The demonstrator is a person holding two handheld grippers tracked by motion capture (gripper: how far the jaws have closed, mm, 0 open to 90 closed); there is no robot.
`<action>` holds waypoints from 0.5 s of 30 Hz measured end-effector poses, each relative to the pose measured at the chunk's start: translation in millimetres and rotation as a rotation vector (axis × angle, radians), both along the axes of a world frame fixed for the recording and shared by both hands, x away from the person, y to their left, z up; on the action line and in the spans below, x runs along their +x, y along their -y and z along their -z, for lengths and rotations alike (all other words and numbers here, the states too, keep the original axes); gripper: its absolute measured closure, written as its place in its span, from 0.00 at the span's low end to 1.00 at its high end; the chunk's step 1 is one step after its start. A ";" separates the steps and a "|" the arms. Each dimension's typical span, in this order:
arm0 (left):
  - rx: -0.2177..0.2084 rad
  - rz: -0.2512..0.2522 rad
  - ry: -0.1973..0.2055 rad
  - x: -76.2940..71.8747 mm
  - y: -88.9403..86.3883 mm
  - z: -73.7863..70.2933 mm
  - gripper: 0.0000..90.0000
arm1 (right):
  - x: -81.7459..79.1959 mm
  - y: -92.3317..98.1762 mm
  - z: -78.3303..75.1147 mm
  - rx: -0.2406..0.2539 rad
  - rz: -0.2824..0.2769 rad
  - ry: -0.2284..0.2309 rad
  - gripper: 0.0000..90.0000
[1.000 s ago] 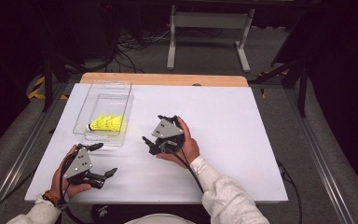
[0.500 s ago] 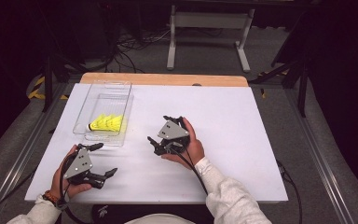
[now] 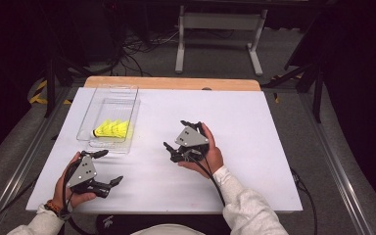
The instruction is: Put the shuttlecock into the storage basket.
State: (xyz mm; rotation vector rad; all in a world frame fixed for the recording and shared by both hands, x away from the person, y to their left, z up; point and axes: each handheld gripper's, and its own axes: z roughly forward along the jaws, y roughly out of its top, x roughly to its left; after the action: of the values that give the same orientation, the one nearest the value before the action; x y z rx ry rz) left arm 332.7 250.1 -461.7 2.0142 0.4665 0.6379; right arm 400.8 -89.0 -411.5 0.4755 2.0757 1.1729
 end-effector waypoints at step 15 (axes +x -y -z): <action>0.000 0.001 0.004 -0.2 -0.2 -0.4 0.06 | -6.2 16.7 -2.3 -0.010 0.018 0.025 0.15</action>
State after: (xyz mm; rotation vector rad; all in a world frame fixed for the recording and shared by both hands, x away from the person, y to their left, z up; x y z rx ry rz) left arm 332.5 250.2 -461.3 2.0124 0.4632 0.6412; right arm 394.7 -105.8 -409.2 0.4716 2.0512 1.1514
